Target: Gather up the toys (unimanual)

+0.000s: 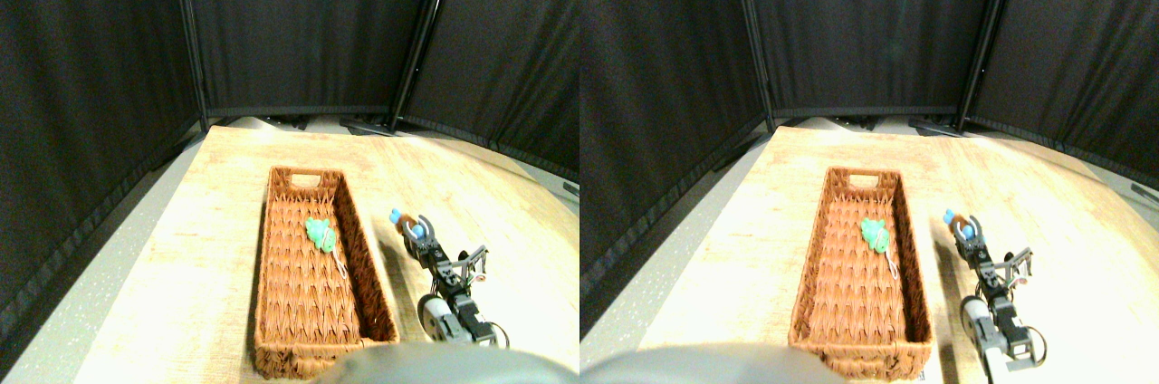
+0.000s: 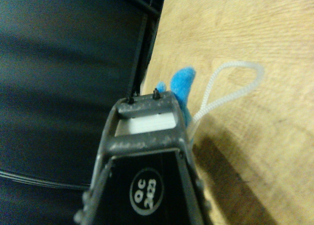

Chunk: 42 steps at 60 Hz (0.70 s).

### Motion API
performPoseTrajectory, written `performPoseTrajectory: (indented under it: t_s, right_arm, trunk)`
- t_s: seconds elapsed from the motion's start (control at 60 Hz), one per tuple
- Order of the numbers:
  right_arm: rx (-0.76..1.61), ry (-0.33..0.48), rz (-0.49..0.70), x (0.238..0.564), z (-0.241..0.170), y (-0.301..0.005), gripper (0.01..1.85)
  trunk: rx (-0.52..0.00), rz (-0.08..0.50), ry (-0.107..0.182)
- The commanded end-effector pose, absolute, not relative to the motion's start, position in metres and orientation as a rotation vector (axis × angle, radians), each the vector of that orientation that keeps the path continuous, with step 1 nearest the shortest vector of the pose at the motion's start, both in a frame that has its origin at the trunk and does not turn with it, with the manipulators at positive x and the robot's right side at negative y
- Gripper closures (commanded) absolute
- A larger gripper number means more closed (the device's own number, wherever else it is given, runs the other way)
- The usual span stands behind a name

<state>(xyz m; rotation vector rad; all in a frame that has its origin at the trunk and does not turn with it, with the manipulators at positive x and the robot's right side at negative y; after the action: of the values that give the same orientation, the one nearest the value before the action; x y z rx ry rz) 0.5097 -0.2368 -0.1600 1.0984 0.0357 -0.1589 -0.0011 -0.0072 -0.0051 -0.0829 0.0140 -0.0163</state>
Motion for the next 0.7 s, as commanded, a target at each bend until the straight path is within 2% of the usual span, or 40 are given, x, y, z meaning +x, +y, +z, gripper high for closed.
performPoseTrajectory:
  t_s: [0.017, 0.2, 0.333, 0.383, 0.467, 0.533, 0.617, 0.7]
  right_arm:
    - [1.062, 0.004, -0.084, 0.515, -0.130, -0.225, 1.80]
    - [0.999, 0.019, -0.037, 0.526, -0.112, -0.215, 1.80]
    - [0.975, 0.025, -0.049, 0.528, -0.100, -0.206, 1.80]
    - [0.942, 0.035, 0.000, 0.530, -0.096, -0.201, 1.80]
    - [0.955, 0.059, 0.015, 0.531, -0.095, -0.196, 1.80]
    - [0.976, 0.076, 0.024, 0.534, -0.095, -0.187, 1.80]
    - [0.983, 0.067, -0.030, 0.534, -0.097, -0.171, 1.80]
    - [0.994, 0.090, 0.015, 0.537, -0.102, -0.160, 1.80]
  trunk:
    - [-0.127, -0.013, 0.002]
    - [-0.151, -0.001, -0.011]
    - [-0.169, 0.013, -0.022]
    - [-0.183, 0.023, -0.027]
    - [-0.201, 0.037, -0.032]
    - [-0.216, 0.050, -0.035]
    - [-0.241, 0.070, -0.038]
    - [-0.262, 0.093, -0.038]
